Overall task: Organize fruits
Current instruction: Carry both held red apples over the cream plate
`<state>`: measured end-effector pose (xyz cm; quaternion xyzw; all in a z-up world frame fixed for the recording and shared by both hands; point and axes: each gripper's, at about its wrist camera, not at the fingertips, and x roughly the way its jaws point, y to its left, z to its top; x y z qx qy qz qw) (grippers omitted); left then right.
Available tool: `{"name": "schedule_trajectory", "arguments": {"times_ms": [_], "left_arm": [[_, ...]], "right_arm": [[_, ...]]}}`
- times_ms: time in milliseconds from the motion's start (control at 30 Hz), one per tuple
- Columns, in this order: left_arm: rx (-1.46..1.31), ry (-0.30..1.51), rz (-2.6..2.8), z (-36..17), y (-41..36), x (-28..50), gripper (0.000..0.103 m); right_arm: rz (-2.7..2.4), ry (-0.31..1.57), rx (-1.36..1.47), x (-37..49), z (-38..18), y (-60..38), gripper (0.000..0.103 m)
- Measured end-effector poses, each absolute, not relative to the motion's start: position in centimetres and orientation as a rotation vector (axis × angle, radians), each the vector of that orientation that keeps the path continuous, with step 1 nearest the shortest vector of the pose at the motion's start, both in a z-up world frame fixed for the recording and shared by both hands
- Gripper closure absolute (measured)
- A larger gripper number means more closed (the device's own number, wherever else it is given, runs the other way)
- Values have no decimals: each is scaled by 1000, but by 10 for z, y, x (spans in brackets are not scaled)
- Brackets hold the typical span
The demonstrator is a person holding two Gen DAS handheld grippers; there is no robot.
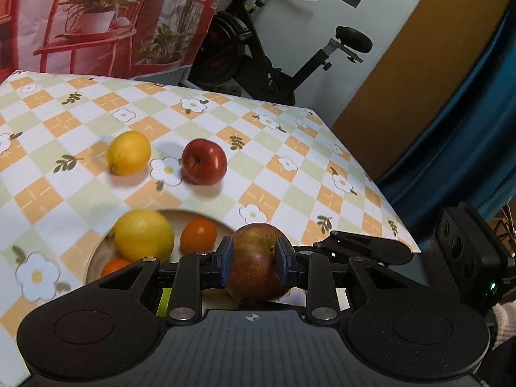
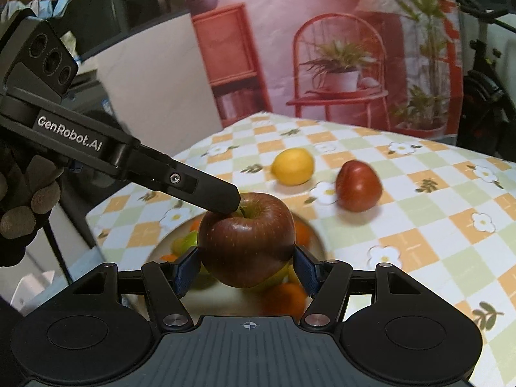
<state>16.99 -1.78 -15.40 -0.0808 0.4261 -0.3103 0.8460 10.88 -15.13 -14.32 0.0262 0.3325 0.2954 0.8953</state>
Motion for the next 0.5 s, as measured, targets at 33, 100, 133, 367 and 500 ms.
{"name": "schedule_trajectory", "arguments": {"times_ms": [33,100,133,367,500], "left_arm": [[-171,894,-652,-154,-17,166,73],[-168,879,-648,-154,-13,156,73],[-171,875,-645,-156,-9,152,73],[-216,891,-629,-170,9,136,73],[-220,908,-612,-176,15,135,73]], "right_arm": [[613,695,47,107,-142,-148,44],[616,705,39,101,-141,-141,44],[619,709,36,99,-142,-138,44],[644,764,-23,90,-148,-120,44],[656,790,-21,91,-154,-113,44]]}}
